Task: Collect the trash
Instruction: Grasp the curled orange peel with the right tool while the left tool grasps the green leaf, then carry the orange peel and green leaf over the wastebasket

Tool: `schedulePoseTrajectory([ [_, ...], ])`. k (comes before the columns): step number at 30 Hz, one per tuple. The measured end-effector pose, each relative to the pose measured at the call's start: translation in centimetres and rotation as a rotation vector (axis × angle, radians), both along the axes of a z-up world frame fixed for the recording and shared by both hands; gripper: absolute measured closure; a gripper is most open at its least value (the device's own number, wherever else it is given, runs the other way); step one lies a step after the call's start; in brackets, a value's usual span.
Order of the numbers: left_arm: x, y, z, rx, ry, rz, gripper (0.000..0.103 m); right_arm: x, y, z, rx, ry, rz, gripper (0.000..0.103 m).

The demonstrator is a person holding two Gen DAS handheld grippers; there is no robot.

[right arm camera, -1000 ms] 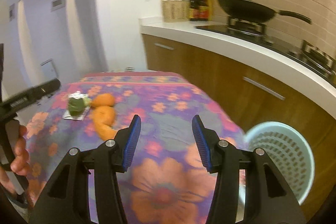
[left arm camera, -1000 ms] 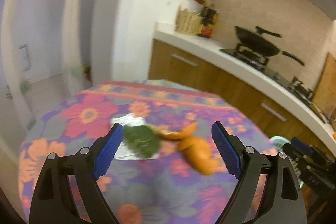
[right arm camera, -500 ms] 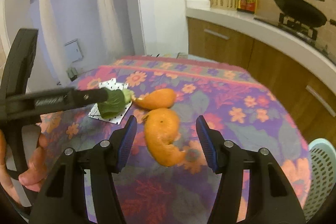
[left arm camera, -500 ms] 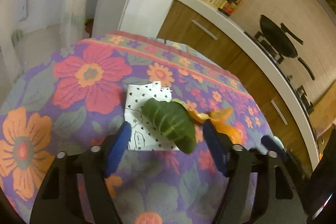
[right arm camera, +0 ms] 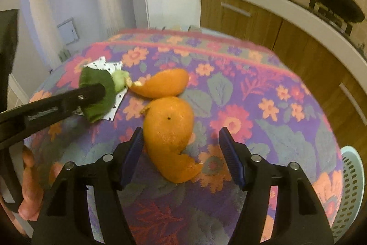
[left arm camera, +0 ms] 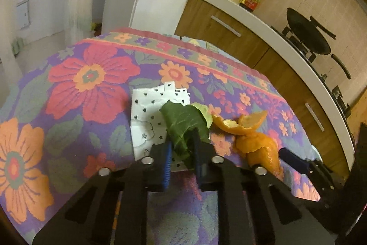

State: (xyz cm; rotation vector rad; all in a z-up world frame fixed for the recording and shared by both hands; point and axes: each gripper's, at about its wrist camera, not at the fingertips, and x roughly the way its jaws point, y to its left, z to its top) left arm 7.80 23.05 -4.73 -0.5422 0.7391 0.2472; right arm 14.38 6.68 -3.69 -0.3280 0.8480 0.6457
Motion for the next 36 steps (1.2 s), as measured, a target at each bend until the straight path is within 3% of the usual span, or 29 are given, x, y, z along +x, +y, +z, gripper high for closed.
schedulePoseTrajectory([
  [2,-0.4,0.1,0.2,-0.005,-0.019,0.005,0.092,0.3,0.5,-0.5,-0.034,0.024,0.002,0.044],
  [3,-0.7,0.1,0.2,-0.006,-0.026,0.007,0.092,0.2,0.6,-0.5,-0.034,0.016,0.008,0.056],
  [5,-1.0,0.0,0.5,-0.003,-0.042,0.006,0.093,-0.2,0.7,-0.5,-0.028,0.005,0.030,0.069],
  [8,-1.6,0.0,1.1,0.011,-0.075,0.014,0.093,-0.8,0.6,-0.4,-0.019,-0.005,0.043,0.081],
  [21,-3.2,-1.2,3.5,0.026,-0.229,-0.045,0.096,-3.8,-4.1,3.5,0.252,-0.104,0.084,0.082],
  [27,-3.3,-2.0,4.1,0.009,-0.276,-0.095,0.097,-5.5,-7.1,4.3,0.282,-0.150,0.031,0.082],
  [36,-3.4,-7.8,7.0,0.117,-0.343,-0.236,0.097,-6.9,-13.5,5.2,0.267,-0.231,-0.067,0.082],
])
